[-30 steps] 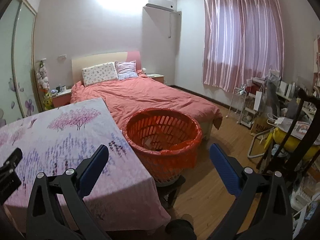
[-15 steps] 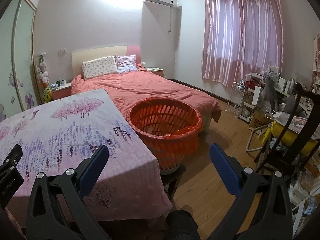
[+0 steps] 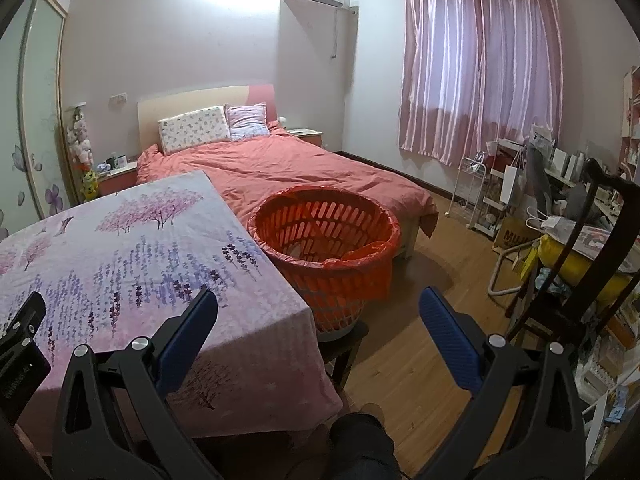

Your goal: Collect trash

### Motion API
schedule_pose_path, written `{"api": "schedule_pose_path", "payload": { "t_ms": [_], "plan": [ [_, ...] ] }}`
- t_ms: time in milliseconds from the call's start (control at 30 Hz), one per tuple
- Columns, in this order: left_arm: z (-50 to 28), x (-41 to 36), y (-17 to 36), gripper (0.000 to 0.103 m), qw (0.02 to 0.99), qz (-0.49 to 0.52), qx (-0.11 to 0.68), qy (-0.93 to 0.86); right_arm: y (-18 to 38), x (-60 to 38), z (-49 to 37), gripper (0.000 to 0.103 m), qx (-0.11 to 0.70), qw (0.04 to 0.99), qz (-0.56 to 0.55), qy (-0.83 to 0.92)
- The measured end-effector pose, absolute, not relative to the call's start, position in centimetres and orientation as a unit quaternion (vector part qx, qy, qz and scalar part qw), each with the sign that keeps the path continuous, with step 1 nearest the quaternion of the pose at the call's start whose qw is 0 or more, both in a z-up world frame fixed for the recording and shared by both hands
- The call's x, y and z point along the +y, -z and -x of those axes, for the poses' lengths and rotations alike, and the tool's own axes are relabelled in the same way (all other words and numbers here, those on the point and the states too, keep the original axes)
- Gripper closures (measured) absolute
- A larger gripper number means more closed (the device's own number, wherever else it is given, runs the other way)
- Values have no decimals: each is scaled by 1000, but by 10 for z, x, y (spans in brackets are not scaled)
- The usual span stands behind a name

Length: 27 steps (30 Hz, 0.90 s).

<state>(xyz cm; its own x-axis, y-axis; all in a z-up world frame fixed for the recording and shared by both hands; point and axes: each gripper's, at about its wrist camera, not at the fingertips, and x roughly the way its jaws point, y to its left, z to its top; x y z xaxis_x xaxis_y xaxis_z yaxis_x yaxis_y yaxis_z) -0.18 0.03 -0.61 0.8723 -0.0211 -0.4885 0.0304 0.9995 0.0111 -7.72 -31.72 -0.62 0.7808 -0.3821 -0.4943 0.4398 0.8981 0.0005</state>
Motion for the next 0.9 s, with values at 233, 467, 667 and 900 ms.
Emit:
{"api": "schedule_pose_path", "payload": {
  "t_ms": [233, 467, 667, 900],
  "plan": [
    [3, -2, 5, 4, 967, -8, 255, 17, 7, -320, 77, 3, 256, 941, -66, 212],
    [6, -5, 0, 4, 968, -6, 249, 18, 6, -322, 79, 3, 251, 942, -69, 211],
    [10, -8, -4, 4, 971, -15, 238, 13, 5, -322, 80, 3, 250, 943, -70, 210],
    [12, -11, -6, 4, 972, -25, 235, 12, 5, -322, 80, 3, 250, 943, -70, 210]
  ]
}}
